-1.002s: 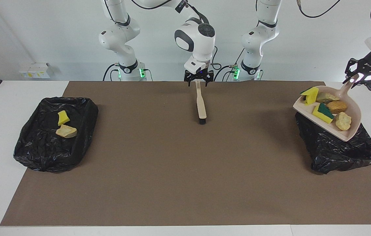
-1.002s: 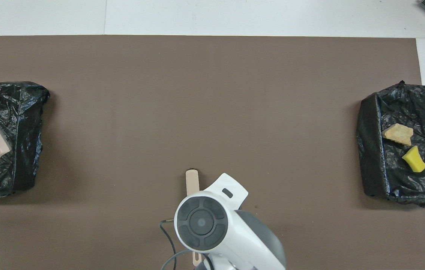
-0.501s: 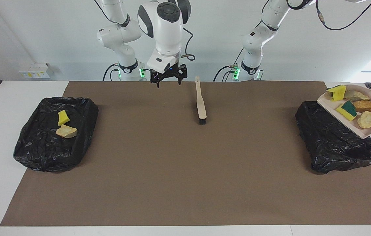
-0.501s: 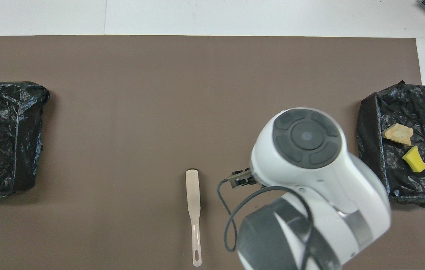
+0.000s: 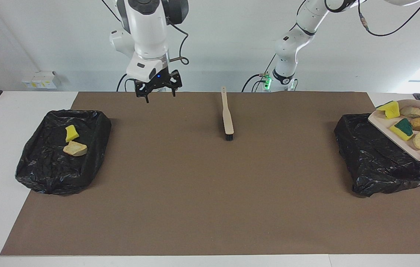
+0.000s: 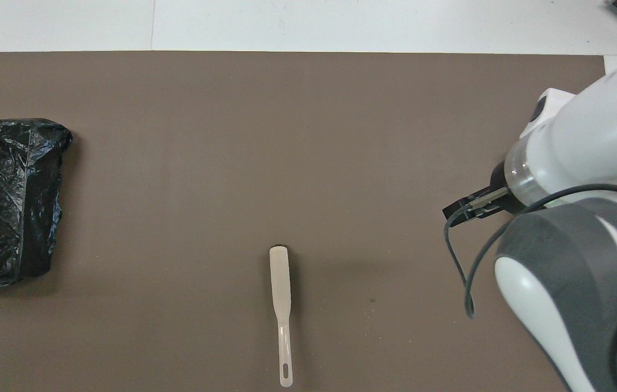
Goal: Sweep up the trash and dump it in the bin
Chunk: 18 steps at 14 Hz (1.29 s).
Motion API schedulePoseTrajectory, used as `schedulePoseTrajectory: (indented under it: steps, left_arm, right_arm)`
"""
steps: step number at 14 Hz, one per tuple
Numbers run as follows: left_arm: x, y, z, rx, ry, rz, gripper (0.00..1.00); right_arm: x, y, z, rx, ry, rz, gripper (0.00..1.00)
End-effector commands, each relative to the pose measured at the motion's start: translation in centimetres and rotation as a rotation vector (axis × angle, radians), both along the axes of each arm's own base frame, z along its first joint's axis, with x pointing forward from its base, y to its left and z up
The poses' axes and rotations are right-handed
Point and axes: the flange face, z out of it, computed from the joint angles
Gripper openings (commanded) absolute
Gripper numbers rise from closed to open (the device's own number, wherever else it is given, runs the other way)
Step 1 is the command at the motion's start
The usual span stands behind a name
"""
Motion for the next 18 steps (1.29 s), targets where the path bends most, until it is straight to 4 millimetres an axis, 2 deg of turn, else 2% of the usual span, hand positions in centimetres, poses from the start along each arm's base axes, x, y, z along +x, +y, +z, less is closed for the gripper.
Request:
schedulePoseTrajectory:
  steps: [1,4,5,8,9,13,15,17,18]
  left_arm:
    - [1.8,-1.8,-0.7,0.108,0.031,-0.088,0.0]
    - [2.1,-2.0,-1.1,0.17,0.057,-0.121,0.0]
    - [2.6,-2.6,-1.0,0.201,0.064,-0.144,0.0]
    - [3.9,-4.7,-0.1,0.332,0.104,-0.216,0.0]
    - [4.3,-5.5,0.1,0.367,0.118,-0.237,0.0]
    - [5.3,-7.6,1.0,0.496,0.162,-0.294,0.0]
    - [6.1,-10.0,1.7,0.529,0.171,-0.329,0.0]
    - [5.8,-11.4,3.1,0.516,0.158,-0.333,0.0]
    - [5.4,-12.2,4.5,0.491,0.136,-0.327,0.0]
  right_arm:
    - [0.8,-2.8,1.3,-0.01,-0.018,-0.044,1.0]
    - [1.6,-8.9,1.3,-0.002,-0.019,-0.174,1.0]
    - [1.7,-10.3,1.4,-0.003,-0.023,-0.205,1.0]
    - [1.6,-11.6,1.6,0.001,-0.033,-0.306,1.0]
    - [0.8,-12.1,2.6,0.003,-0.045,-0.322,1.0]
    - [0.1,-12.1,3.4,0.007,-0.052,-0.319,1.0]
    - [0.3,-12.1,3.6,0.049,-0.049,-0.325,1.0]
    - [0.0,-13.3,3.6,0.057,-0.044,-0.345,1.0]
    - [0.0,-13.3,3.6,0.056,-0.046,-0.344,1.0]
